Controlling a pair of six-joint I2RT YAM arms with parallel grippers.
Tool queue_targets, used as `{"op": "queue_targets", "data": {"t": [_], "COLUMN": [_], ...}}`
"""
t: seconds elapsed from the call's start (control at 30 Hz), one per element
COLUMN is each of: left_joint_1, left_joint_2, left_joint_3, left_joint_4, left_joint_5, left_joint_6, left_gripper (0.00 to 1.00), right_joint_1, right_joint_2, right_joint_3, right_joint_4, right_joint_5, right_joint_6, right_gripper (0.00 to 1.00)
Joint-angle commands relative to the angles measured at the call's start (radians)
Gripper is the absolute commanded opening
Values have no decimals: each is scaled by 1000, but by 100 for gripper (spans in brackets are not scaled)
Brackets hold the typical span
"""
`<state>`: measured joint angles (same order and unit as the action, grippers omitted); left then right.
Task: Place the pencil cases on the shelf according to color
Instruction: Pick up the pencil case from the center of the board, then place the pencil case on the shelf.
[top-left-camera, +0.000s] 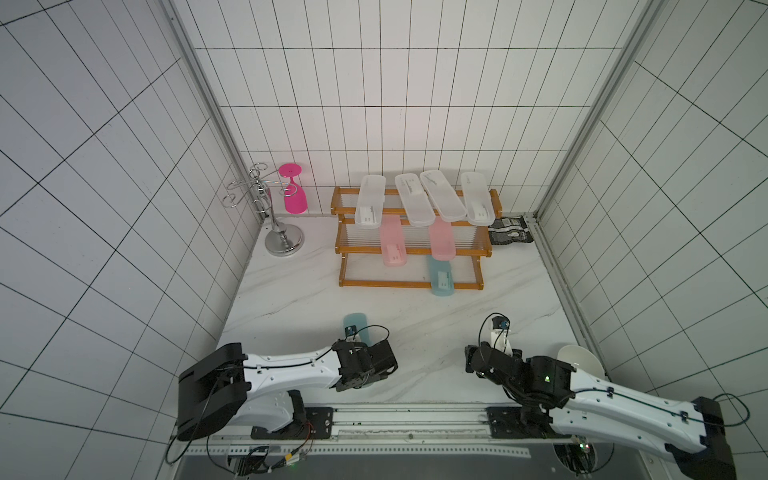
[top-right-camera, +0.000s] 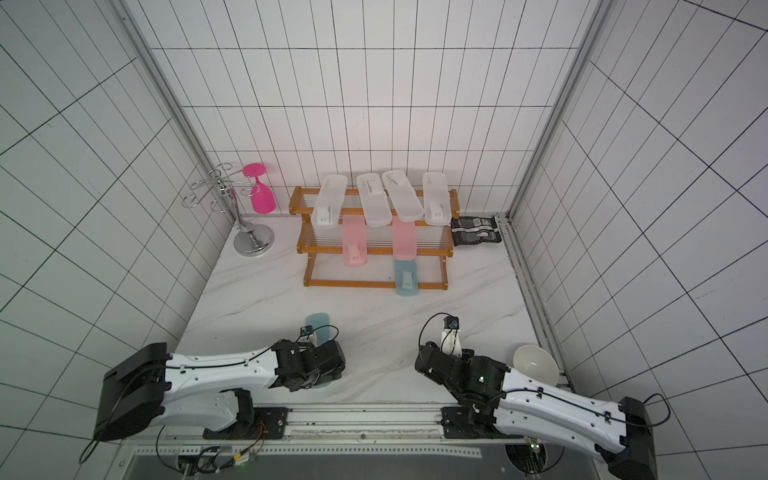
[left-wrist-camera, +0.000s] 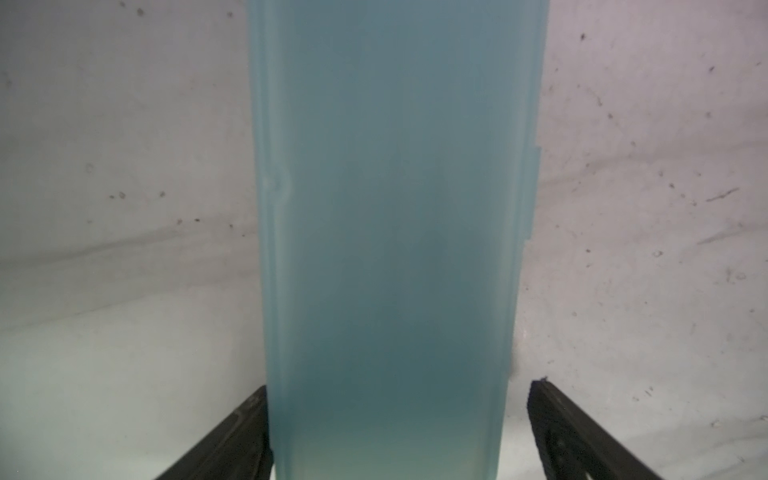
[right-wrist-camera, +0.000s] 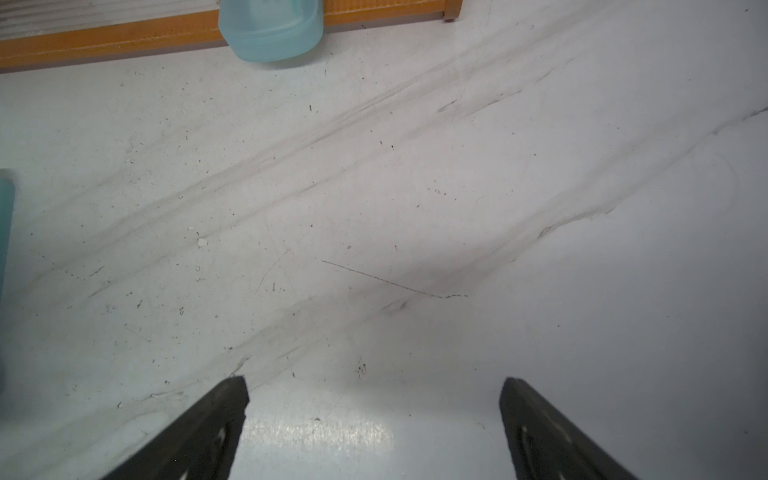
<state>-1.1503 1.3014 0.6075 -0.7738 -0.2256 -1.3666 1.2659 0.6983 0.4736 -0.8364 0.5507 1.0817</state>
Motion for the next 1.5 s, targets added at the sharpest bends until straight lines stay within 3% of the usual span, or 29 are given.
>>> {"op": "queue_targets", "data": {"t": [0.0,0.2,0.67,0.8,1.0,1.17,1.23,1.37,1.47], "left_joint_1": [-1,-1,-2,-2,-1,1,40,211,291], "left_joint_2": [54,41,-74,-63,-59,-25,0,40,53], "left_joint_3": [21,13,-13,53,207,280,297,313,310], "left_joint_4": [-89,-95,-116,-186,-309,-265,-227,-134,-48], "left_joint_5": [17,55,20,-28,-161,-295,-301,-141,-83], "left_joint_6": [-1,20,-33,-15,41,140,204,362,474], "left_gripper": [96,95,77,64,61,62,63,63,63], "right_joint_1": [18,30,46,46,46,47,47,46,47], "right_joint_2": [6,-20,-122,-134,-136,-140,-146,-164,-171], "right_joint_3": [5,-12,-35,-33,-20,4,18,50,72], "right_joint_4": [-32,-15,-48,-52,-68,-82,-85,-94,-102], "right_joint_5": [25,31,27,24,40,61,75,100,113], "right_joint_6": [15,21,7,4,-6,-15,-23,-34,-37], "right_gripper": [99,99,99,99,99,99,99,99,99]}}
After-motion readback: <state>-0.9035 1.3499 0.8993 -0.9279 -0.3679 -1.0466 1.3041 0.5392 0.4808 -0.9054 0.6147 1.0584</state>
